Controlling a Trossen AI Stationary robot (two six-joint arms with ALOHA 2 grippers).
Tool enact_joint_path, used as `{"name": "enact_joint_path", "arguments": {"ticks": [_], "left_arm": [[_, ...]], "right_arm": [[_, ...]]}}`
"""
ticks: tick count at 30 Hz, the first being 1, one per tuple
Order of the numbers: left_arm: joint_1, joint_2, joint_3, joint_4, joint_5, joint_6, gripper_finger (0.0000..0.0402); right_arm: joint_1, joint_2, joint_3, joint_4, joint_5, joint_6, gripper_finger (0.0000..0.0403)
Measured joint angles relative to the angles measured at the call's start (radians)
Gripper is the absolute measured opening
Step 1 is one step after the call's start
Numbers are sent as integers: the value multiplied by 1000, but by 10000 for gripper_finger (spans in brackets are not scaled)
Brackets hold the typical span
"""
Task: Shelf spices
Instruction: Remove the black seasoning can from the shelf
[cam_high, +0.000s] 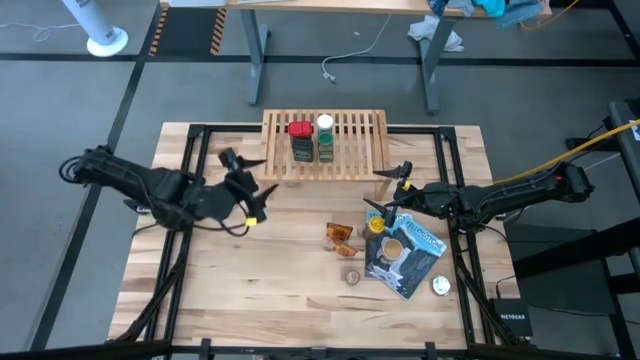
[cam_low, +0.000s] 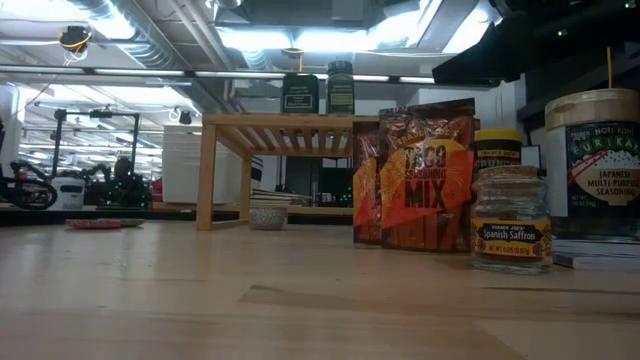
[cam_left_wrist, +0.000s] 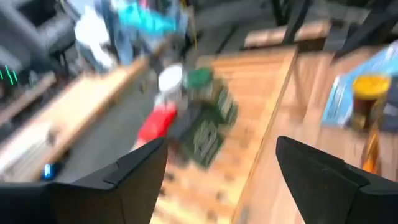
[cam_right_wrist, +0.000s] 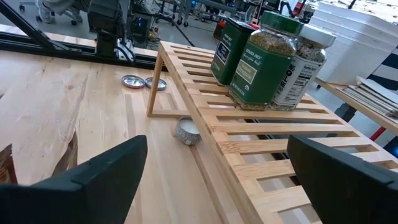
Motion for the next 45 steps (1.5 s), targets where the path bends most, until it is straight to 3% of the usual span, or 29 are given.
{"name": "enact_joint_path", "arguments": {"ticks": [4,14,26,29,40,45], "left_arm": [[78,13,-21,-104,58,-92,294],[225,15,-203,52,77,-40,294],[455,12,-307,478,438,175,294],[520,12,-309,484,570,174,294],[676,23,-309,507,857,176,294],[697,62,-309,553,891,188,294]], "right_arm": [[0,0,0,0,0,0,392],[0,0,0,0,-5,0,392],[0,0,0,0,-8,0,392],[0,0,0,0,-7,0,392],[0,0,0,0,3,0,392],[0,0,0,0,3,0,392]]}}
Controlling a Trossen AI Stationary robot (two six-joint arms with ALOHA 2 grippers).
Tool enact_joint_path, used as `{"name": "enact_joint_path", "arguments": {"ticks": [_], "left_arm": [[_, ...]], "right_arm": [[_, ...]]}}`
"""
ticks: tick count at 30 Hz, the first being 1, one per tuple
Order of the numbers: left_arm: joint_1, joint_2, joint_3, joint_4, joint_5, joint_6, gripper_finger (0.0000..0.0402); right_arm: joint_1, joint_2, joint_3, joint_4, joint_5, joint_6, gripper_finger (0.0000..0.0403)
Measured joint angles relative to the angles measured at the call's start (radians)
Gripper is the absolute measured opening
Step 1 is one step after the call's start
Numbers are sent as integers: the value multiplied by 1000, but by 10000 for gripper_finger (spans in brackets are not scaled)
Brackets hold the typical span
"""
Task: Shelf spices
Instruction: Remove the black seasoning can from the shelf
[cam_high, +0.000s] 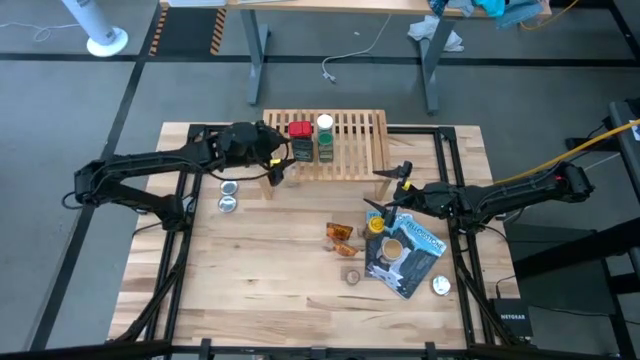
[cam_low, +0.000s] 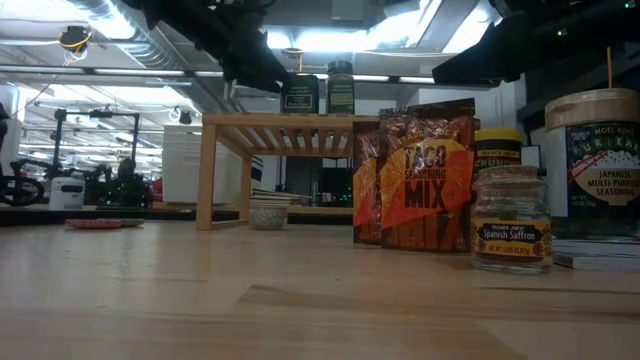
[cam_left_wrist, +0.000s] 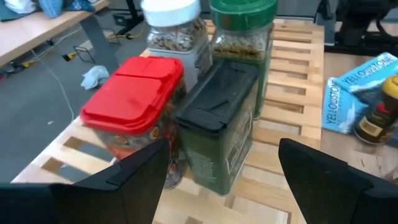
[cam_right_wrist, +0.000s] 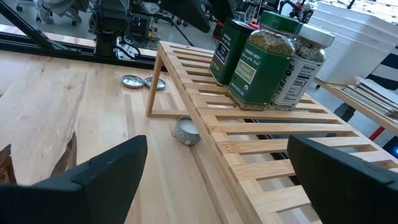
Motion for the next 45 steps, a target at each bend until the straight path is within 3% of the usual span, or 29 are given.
{"name": "enact_joint_path", "arguments": {"ticks": [16,30,34,43,45], "left_arm": [[40,143,0,93,72,52,294],[54,164,0,141,202,60,288],[54,164,0,140,204,59,250],[54,164,0,138,204,51,109],[54,164,0,138,204,51,104]], "right_arm": [[0,0,0,0,1,0,392],[0,0,0,0,1,0,392],[0,0,0,0,1,0,392],[0,0,0,0,1,0,392],[0,0,0,0,1,0,392]]}}
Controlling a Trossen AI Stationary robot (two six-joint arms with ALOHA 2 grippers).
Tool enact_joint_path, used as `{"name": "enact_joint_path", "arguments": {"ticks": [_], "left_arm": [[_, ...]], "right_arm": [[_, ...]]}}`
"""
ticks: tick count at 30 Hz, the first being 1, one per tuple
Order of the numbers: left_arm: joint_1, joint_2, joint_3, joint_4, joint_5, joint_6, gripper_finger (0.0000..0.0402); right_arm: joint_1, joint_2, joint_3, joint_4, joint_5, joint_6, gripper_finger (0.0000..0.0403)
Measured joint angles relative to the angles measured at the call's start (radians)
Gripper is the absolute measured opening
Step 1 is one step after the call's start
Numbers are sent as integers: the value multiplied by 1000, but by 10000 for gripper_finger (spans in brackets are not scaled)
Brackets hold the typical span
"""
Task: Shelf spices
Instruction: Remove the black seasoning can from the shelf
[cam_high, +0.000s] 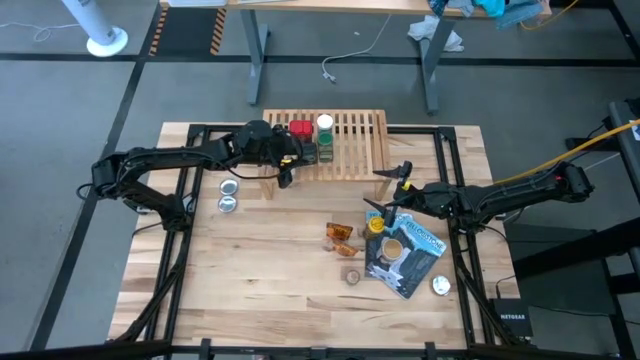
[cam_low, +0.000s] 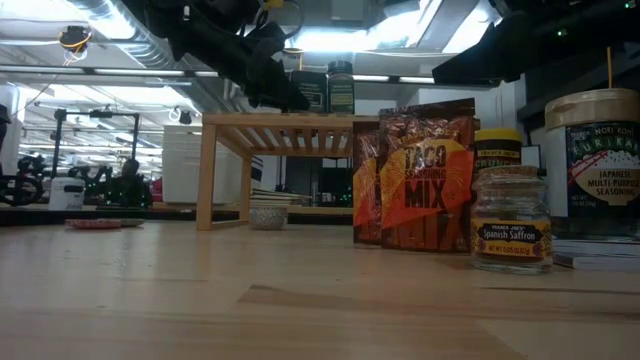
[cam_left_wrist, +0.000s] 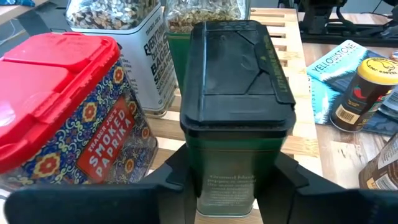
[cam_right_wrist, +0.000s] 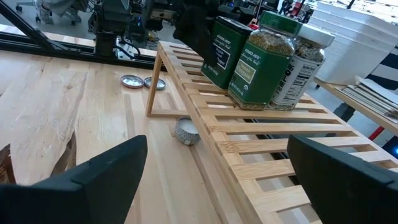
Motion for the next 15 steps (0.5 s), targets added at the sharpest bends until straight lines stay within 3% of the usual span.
{"name": "enact_joint_path", "arguments": {"ticks": [15], "left_arm": [[-1,-50,0,-80,-32,-30,104]], "right_arm": [[0,0,0,-25,0,0,392]]}}
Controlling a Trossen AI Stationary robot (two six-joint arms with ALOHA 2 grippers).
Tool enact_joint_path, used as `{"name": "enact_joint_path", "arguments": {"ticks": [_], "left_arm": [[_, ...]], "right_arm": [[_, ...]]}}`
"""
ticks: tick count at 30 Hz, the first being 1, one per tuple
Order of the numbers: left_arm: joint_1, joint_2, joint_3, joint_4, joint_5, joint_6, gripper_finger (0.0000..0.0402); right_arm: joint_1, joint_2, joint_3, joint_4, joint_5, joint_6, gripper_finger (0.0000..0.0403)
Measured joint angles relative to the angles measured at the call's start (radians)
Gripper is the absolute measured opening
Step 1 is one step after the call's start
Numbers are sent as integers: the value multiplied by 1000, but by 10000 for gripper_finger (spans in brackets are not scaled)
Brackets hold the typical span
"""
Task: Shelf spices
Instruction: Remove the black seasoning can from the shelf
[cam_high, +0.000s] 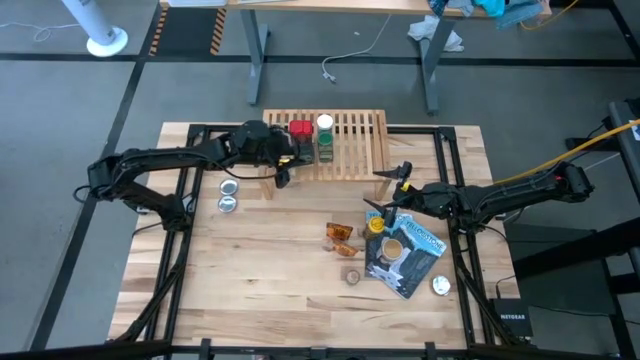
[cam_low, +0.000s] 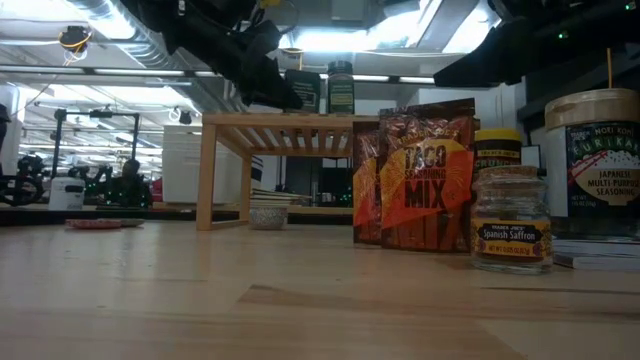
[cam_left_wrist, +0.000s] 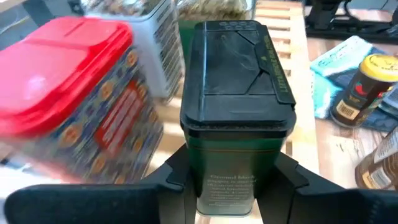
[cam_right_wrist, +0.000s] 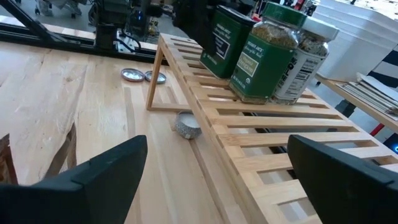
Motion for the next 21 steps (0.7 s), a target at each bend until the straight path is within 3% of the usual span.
{"name": "enact_joint_path", "arguments": {"ticks": [12,21], "left_arm": [[-78,-272,0,-327,-86,-74,104],[-250,-439,-3,-654,-177,-322,104]], "right_arm": [[0,0,0,1,0,0,392],[0,0,0,2,0,0,392]]}}
